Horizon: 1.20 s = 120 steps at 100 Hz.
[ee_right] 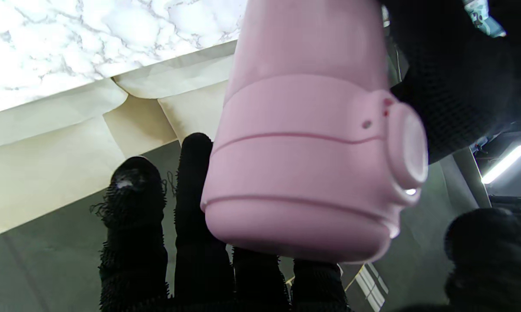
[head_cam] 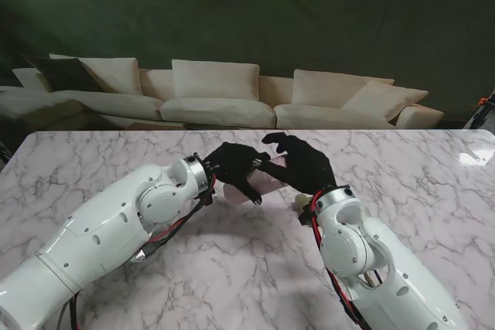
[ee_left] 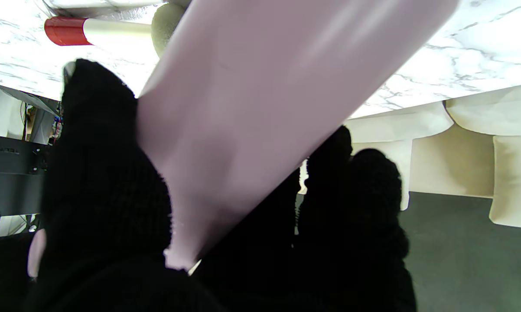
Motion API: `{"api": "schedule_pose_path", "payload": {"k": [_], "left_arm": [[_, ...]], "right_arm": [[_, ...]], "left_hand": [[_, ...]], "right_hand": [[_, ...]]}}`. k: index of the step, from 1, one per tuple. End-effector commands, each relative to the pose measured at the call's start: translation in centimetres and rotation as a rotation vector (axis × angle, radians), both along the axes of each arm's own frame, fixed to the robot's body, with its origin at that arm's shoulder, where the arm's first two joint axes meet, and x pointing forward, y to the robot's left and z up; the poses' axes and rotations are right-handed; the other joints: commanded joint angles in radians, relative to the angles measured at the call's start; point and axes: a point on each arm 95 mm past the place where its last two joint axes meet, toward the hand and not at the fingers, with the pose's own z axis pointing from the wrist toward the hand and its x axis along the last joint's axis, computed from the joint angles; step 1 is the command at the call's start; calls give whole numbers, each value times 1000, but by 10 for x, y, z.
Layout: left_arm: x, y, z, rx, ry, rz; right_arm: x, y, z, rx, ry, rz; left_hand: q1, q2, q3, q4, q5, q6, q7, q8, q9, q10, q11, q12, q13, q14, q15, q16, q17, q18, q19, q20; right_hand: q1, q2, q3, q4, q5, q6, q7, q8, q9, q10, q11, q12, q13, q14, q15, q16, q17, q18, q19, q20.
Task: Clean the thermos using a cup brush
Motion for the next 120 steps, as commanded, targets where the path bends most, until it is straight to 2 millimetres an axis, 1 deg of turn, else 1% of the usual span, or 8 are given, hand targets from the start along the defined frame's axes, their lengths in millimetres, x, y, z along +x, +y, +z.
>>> {"api": "schedule_pose_path", "payload": {"k": [1, 44, 70, 77, 86, 91, 104, 120], "left_arm": [[1, -4, 3, 3, 1, -9], [0, -1, 4, 7, 0, -10], [0, 1, 5, 10, -5, -9], [0, 2, 5, 11, -6, -7], [1, 3, 5, 11, -7, -5], [1, 3, 6, 11, -8, -3], [1, 3, 7, 6, -9, -3], [1, 0, 7, 8, -8, -14]], "right_arm": [[-1, -1, 2, -29, -34, -3], [-5, -24, 13, -46, -136, -9], [-17, -66, 19, -67, -140, 140], [-21, -77, 18, -109, -131, 176], [-26, -87, 17, -153, -102, 207], [-27, -92, 16, -182, -89, 214], [-27, -94, 14, -230, -69, 223], [-20, -87, 11, -247, -56, 237]], "left_hand": [[348, 381, 376, 110, 92, -227, 140, 38, 26, -69, 68, 32, 88, -65, 159, 42, 10, -107, 39, 3], [348, 381, 376, 110, 93, -228, 140, 39, 26, -67, 68, 32, 88, -64, 158, 42, 11, -106, 39, 3], [348, 381, 376, 110, 94, -228, 141, 40, 26, -67, 68, 33, 88, -64, 159, 42, 10, -105, 39, 3], [348, 381, 377, 110, 93, -229, 140, 39, 26, -68, 68, 33, 88, -64, 159, 42, 10, -105, 39, 3], [348, 381, 376, 110, 93, -228, 141, 39, 26, -67, 68, 33, 88, -63, 159, 42, 10, -105, 39, 3], [348, 381, 376, 110, 92, -229, 140, 39, 26, -67, 68, 33, 88, -63, 159, 42, 10, -106, 39, 3], [348, 381, 376, 110, 92, -228, 140, 39, 27, -68, 68, 33, 87, -64, 158, 42, 10, -106, 39, 3], [348, 382, 376, 110, 92, -228, 141, 39, 27, -67, 69, 33, 88, -65, 159, 42, 10, -106, 39, 3]], "right_hand": [[-52, 44, -11, 22, -48, -53, -26, -23, -52, -32, -39, -14, -61, -28, -9, -2, -53, -41, -16, 23], [-61, 61, -12, 28, -123, -16, -97, -40, -322, -22, -180, -116, -354, -61, -319, -176, -375, -67, -326, -25], [226, -159, 88, 75, -186, 32, -244, -102, -335, -16, -426, -216, -357, -23, -522, -295, -403, 3, -475, -93], [332, -255, 196, 109, -177, 48, -326, -106, -335, -7, -468, -230, -343, -11, -550, -316, -390, 27, -506, -124], [338, -395, 611, 120, -169, 54, -368, -71, -335, -5, -480, -232, -326, -17, -561, -320, -380, 28, -511, -141], [355, -427, 701, 112, -165, 39, -373, -68, -335, -8, -484, -234, -320, -25, -560, -317, -378, 23, -514, -144], [405, -450, 768, 109, -161, -8, -343, -60, -330, -23, -458, -221, -278, -41, -536, -299, -330, -21, -490, -134], [363, -477, 653, 66, -168, 64, -267, -77, -331, -6, -339, -171, -211, -64, -455, -249, -252, -80, -395, -95]]}}
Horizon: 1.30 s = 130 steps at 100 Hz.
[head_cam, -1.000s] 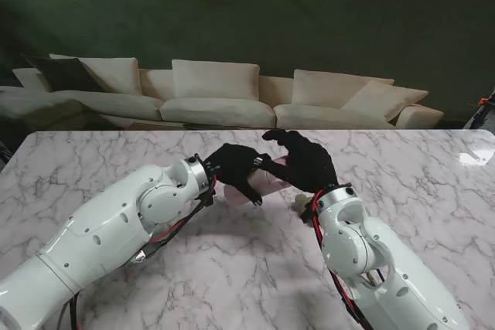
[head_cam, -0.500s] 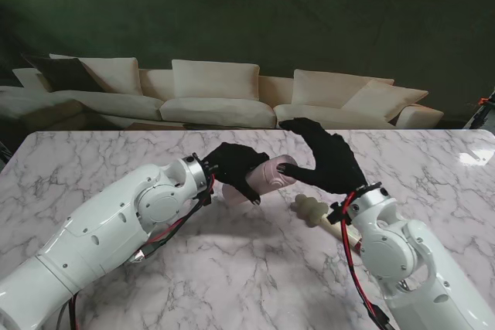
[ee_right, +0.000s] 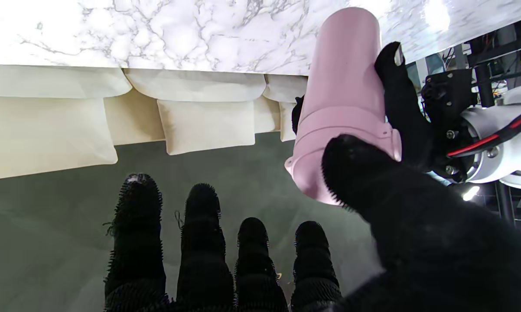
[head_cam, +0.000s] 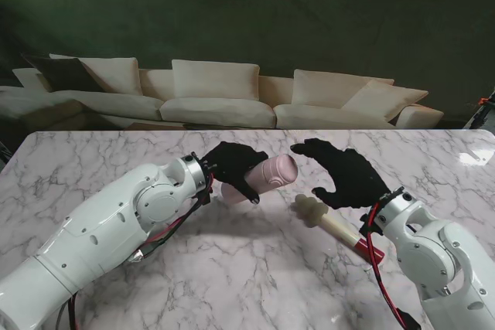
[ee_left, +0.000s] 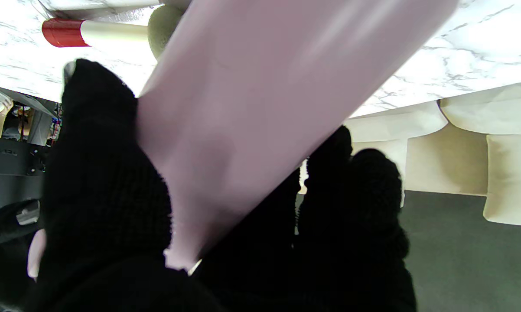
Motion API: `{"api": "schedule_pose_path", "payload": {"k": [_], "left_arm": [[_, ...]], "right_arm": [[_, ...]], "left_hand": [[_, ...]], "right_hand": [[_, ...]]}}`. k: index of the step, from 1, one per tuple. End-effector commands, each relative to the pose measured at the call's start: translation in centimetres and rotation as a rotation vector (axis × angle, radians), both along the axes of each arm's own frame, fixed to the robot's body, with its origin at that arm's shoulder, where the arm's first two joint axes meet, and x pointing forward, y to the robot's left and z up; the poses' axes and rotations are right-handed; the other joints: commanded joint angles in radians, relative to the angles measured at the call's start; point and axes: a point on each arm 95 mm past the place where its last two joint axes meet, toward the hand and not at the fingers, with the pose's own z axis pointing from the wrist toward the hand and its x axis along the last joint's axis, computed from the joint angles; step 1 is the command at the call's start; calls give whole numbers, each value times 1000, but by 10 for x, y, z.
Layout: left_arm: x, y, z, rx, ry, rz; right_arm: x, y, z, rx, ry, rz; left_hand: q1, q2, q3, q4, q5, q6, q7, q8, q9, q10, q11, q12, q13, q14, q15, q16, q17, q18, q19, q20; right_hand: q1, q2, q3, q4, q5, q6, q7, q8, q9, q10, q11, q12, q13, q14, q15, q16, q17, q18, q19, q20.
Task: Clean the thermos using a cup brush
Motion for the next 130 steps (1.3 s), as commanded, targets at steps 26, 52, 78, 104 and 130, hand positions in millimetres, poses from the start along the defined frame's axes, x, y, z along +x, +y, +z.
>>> {"api": "schedule_pose_path", "payload": {"k": [26, 52, 78, 104, 130], "left_arm": [[0, -6, 3, 4, 3, -20], [1, -9, 3, 3, 5, -23], [1, -11, 2, 0, 7, -25], [1, -14, 1, -5, 11, -26], [1, -14, 0, -6, 12, -24]], "right_arm": [[15, 21, -7, 3, -2, -15], [19, 36, -16, 18, -15, -46], [21, 47, -19, 25, -58, -124], [22, 62, -22, 114, -36, -215], [20, 64, -23, 145, -24, -231]], "left_hand": [[348, 382, 376, 110, 93, -229, 141, 40, 27, -67, 69, 33, 89, -65, 159, 42, 11, -106, 39, 3], [348, 382, 376, 110, 92, -228, 141, 40, 26, -67, 68, 33, 87, -64, 158, 42, 10, -106, 39, 3], [348, 382, 376, 110, 92, -228, 140, 40, 26, -68, 68, 33, 87, -64, 159, 42, 10, -106, 38, 3], [349, 382, 376, 110, 91, -228, 140, 40, 25, -67, 68, 33, 87, -64, 159, 42, 9, -106, 38, 3], [349, 382, 375, 110, 92, -227, 140, 40, 26, -68, 69, 33, 86, -65, 158, 42, 8, -106, 37, 3]], "right_hand": [[-49, -33, -99, -85, 72, 187, 247, -11, -3, 83, 339, 122, 170, -86, 369, 209, 235, -169, 292, 139], [-65, 46, -118, -120, 182, 149, 421, 120, 95, 79, 511, 204, 322, -150, 790, 396, 483, -294, 557, 263], [-176, 72, -192, -137, 331, 55, 667, 304, 303, 35, 585, 295, 504, -126, 951, 442, 637, -267, 767, 242], [-370, 222, -507, -123, 587, 23, 715, 349, 595, 54, 573, 304, 676, -37, 942, 407, 748, -162, 831, 187], [-615, 341, -509, -110, 392, 31, 410, 187, 638, 40, 525, 288, 666, 6, 908, 397, 738, -127, 830, 163]]}}
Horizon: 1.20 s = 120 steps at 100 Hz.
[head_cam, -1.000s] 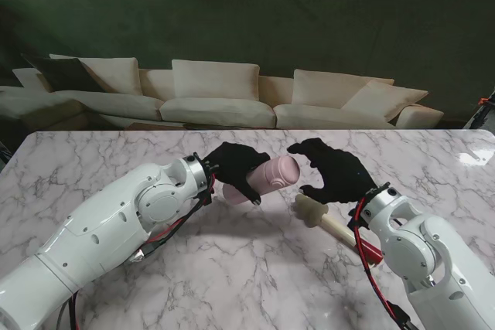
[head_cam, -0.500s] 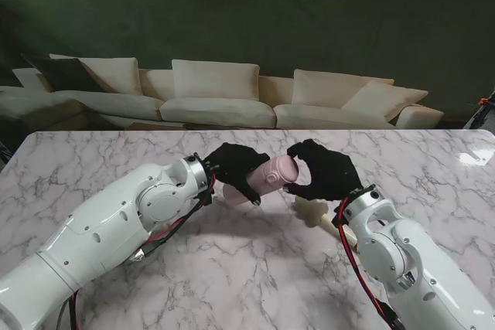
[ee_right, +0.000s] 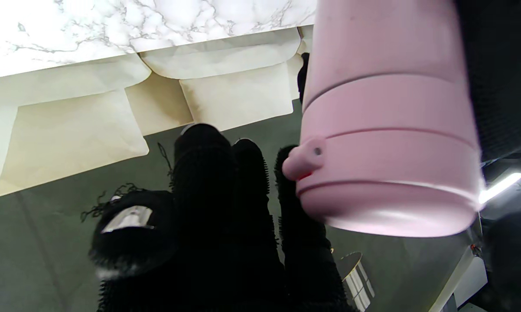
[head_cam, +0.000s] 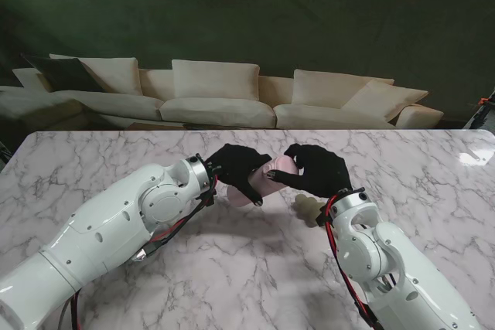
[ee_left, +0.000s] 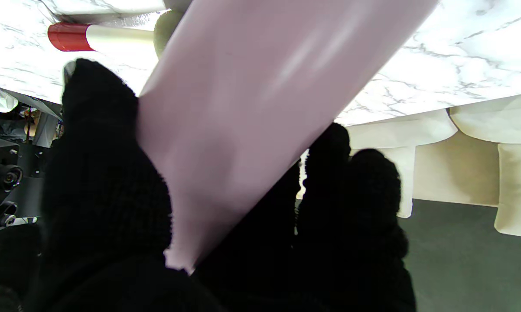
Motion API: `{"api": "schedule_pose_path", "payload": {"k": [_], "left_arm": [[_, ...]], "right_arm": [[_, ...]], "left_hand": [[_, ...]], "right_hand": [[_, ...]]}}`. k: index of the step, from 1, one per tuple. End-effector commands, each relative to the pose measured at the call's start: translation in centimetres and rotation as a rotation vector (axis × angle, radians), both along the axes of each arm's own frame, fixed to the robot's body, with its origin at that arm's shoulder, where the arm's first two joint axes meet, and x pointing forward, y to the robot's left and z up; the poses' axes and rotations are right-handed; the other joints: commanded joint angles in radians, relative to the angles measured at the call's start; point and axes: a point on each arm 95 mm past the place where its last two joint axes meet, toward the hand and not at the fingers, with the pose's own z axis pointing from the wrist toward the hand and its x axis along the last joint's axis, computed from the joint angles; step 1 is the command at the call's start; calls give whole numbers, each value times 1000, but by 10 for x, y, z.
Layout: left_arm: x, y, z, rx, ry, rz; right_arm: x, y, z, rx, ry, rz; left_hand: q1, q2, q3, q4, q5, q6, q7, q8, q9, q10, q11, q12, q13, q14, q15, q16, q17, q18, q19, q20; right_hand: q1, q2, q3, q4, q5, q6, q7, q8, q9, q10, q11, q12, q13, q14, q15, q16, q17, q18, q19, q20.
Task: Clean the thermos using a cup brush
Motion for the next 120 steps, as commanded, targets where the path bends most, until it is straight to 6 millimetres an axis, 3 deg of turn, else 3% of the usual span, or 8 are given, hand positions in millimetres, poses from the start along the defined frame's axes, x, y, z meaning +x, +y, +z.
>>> {"api": "schedule_pose_path", "payload": {"k": [1, 15, 30, 40, 52, 72, 83, 120], "left_arm": [[-1, -6, 6, -7, -6, -12], [-1, -5, 6, -7, -10, -10], [-1, -3, 7, -5, -14, -10], [-1, -2, 8, -4, -17, -11], [-2, 0, 9, -9, -22, -9], [-2, 0, 10, -7, -23, -13], [-2, -1, 10, -10, -22, -11], [-1, -3, 9, -4, -15, -17]], "right_arm": [[-4, 1, 0, -1, 1, 8], [-10, -8, 2, -42, -39, -11], [-20, -25, 8, -129, -94, -44], [-25, -36, 14, -135, -108, -25], [-27, -44, 17, -93, -93, 45], [-26, -45, 21, -119, -79, 104], [-23, -39, 23, -118, -66, 141], [-12, -9, 15, -71, 26, 137]], "left_hand": [[348, 382, 375, 110, 92, -227, 140, 40, 27, -67, 72, 35, 85, -54, 133, 38, 8, -100, 38, 3], [348, 383, 375, 110, 91, -228, 140, 40, 27, -67, 71, 35, 85, -55, 133, 38, 9, -100, 38, 3], [348, 382, 375, 110, 92, -228, 140, 40, 27, -68, 72, 35, 85, -53, 133, 38, 9, -100, 38, 3], [348, 383, 375, 110, 92, -228, 140, 39, 26, -67, 71, 35, 84, -54, 133, 38, 9, -100, 38, 3], [348, 382, 375, 111, 92, -228, 141, 40, 28, -68, 72, 35, 85, -54, 133, 38, 9, -100, 38, 3], [348, 383, 375, 111, 91, -228, 140, 39, 27, -68, 71, 35, 84, -55, 132, 38, 8, -100, 38, 3], [348, 383, 375, 111, 91, -229, 140, 40, 27, -68, 71, 35, 85, -55, 132, 38, 8, -99, 37, 3], [348, 383, 374, 111, 90, -228, 139, 39, 26, -68, 71, 35, 84, -54, 132, 38, 7, -101, 37, 3]], "right_hand": [[-92, 42, 10, 18, -115, -60, -81, -61, -4, -26, -27, -10, 0, 47, -7, -7, -10, -6, 82, -12], [-148, 73, 28, 24, -350, -65, -178, -138, -158, -56, -75, -25, -96, 48, -42, -7, -80, -10, 48, -20], [-151, 73, 36, 28, -520, -77, -257, -194, -543, -43, -183, -105, -438, 19, -218, -5, -328, 45, -123, 49], [-43, -34, 61, 30, -521, -49, -356, -223, -667, -24, -339, -221, -592, 52, -500, -154, -509, 99, -422, -13], [165, -153, 46, 47, -517, 79, -457, -214, -666, -5, -463, -272, -638, 31, -667, -267, -564, 18, -552, -122], [416, -248, -2, 66, -470, 160, -381, -135, -667, 30, -367, -230, -605, -20, -664, -286, -543, -66, -541, -148], [403, -296, 184, 38, -439, 167, -309, -140, -674, 47, -243, -187, -547, -37, -615, -264, -474, -119, -503, -151], [381, -180, 295, 2, -303, 156, -87, -102, -380, 49, 68, 0, -211, -31, -227, -14, -140, -138, -230, 28]]}}
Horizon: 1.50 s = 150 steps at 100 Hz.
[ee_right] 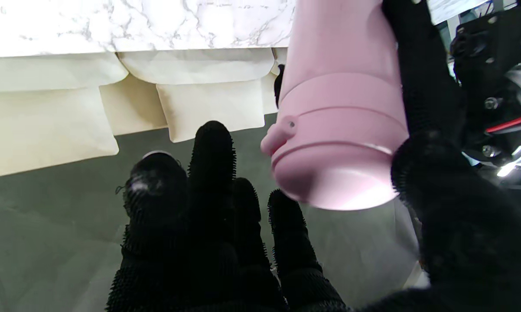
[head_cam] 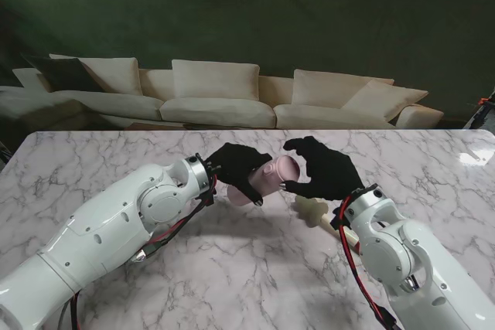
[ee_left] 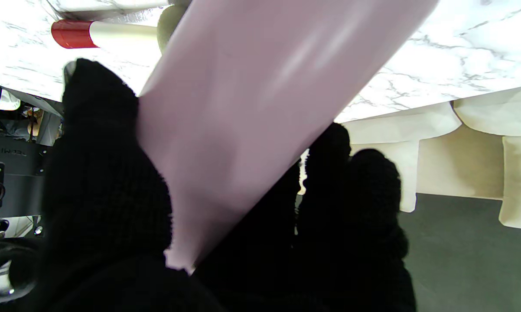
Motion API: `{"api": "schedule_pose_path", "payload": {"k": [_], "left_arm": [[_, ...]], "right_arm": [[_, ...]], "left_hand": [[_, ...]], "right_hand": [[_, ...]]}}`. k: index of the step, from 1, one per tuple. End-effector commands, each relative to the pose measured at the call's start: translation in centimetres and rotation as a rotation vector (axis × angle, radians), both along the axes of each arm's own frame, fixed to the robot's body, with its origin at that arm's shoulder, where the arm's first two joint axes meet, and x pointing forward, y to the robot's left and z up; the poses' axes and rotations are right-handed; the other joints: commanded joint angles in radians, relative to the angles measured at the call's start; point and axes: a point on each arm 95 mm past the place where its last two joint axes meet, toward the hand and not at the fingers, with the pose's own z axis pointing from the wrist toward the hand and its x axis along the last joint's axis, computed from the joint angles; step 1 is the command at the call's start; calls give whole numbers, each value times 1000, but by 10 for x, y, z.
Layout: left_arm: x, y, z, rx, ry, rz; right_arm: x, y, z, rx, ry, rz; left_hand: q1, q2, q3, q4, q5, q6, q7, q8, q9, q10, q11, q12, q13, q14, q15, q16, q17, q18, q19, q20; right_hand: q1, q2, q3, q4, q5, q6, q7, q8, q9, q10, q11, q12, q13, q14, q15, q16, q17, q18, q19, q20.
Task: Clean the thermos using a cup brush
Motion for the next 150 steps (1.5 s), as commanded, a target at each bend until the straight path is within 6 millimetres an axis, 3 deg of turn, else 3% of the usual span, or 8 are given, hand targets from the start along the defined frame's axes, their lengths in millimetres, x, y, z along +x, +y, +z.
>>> {"api": "schedule_pose_path", "payload": {"k": [1, 21, 34, 55, 81, 96, 117, 150], "left_arm": [[1, -4, 5, 1, -2, -8], [2, -5, 5, -1, -2, -10], [2, -6, 5, -2, 1, -9], [2, -7, 4, -2, 5, -8], [1, -5, 3, 2, 4, -6], [1, -4, 4, 3, -1, -6], [2, -4, 5, -1, -6, -9], [1, -7, 4, -5, -1, -15]], "right_arm": [[1, 8, -7, 3, 24, -2], [5, 21, -15, 30, 23, -41], [6, 29, -19, 47, 12, -79], [5, 33, -20, 19, -18, -148], [-8, 14, -6, -97, -175, -223], [-14, -4, 5, -89, -175, -98], [-16, -23, 11, -137, -102, 109], [1, -4, 0, -111, -76, 78]], "left_hand": [[347, 383, 374, 111, 90, -228, 140, 40, 26, -68, 71, 35, 84, -54, 126, 37, 7, -101, 37, 3], [347, 385, 373, 111, 90, -229, 140, 40, 25, -69, 71, 35, 84, -55, 127, 37, 7, -100, 37, 3], [348, 385, 373, 111, 90, -228, 140, 40, 25, -68, 71, 35, 84, -55, 127, 37, 6, -100, 37, 4], [348, 385, 373, 111, 90, -229, 140, 40, 26, -69, 72, 35, 83, -56, 127, 37, 6, -100, 37, 4], [348, 384, 372, 111, 90, -229, 140, 40, 26, -68, 72, 35, 83, -55, 127, 38, 7, -100, 38, 4], [349, 385, 373, 111, 91, -228, 140, 40, 26, -68, 72, 35, 83, -55, 127, 38, 7, -100, 38, 4], [348, 384, 373, 111, 91, -227, 140, 40, 26, -69, 72, 35, 83, -54, 127, 38, 7, -99, 39, 5], [348, 385, 373, 112, 91, -229, 140, 41, 26, -69, 72, 35, 84, -54, 128, 38, 6, -99, 39, 5]], "right_hand": [[3, 52, 42, -17, 41, 13, 45, 33, 75, -20, 87, 65, 81, 5, 72, 45, 70, -21, 70, 40], [2, 136, 15, -13, 97, -87, 98, 44, 365, -199, 310, 284, 326, -7, 311, 88, 266, 33, 343, 41], [-163, 174, -130, -16, 165, -92, 74, -25, 600, -236, 337, 289, 430, 5, 432, 83, 368, 83, 463, -5], [-348, 353, -349, 14, 122, -118, 28, -118, 628, -189, 285, 261, 426, 75, 443, 68, 374, 83, 502, -9], [-528, 465, -343, 34, -155, -188, -81, -116, 125, -101, -13, 152, 109, 104, 234, 55, 102, 101, 353, -40], [-385, 361, -323, 30, -165, -167, -155, -58, -229, -80, -302, -136, -351, 97, -314, -158, -408, 256, -196, -56], [-31, 28, -254, 55, -184, -158, -278, -86, -231, -52, -550, -253, -403, 127, -548, -341, -436, 177, -371, -224], [-39, -20, -187, 28, -91, 20, -100, -35, -197, -6, -102, -89, -112, 13, -115, -86, -109, 24, -80, -89]]}}
